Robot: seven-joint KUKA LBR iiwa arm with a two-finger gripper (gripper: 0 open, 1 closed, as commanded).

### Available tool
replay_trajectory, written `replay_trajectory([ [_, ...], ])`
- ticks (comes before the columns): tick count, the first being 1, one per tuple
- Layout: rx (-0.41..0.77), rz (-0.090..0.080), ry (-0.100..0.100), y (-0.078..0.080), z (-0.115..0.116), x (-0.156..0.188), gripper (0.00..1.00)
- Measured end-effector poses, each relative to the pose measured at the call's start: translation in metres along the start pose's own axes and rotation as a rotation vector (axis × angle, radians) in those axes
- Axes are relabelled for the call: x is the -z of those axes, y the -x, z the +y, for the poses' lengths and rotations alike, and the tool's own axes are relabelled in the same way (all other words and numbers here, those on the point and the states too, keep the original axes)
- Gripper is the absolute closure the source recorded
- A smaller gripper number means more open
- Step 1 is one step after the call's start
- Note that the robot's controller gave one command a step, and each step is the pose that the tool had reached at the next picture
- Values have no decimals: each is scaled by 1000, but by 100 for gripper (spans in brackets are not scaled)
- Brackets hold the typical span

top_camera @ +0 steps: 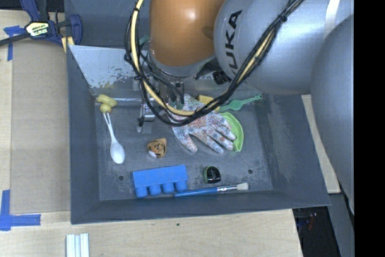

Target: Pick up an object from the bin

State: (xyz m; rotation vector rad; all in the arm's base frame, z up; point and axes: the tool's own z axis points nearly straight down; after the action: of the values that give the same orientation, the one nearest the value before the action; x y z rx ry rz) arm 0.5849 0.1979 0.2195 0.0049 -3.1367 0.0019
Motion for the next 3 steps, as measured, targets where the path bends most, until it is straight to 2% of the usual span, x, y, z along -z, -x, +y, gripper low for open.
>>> replay_trajectory([
  [1,-3,-8,2,1,-1,5,0],
  [2,26,-13,3,24,-40,-64,0],
  [3,-4,-16,6,1,-61,-110,0],
])
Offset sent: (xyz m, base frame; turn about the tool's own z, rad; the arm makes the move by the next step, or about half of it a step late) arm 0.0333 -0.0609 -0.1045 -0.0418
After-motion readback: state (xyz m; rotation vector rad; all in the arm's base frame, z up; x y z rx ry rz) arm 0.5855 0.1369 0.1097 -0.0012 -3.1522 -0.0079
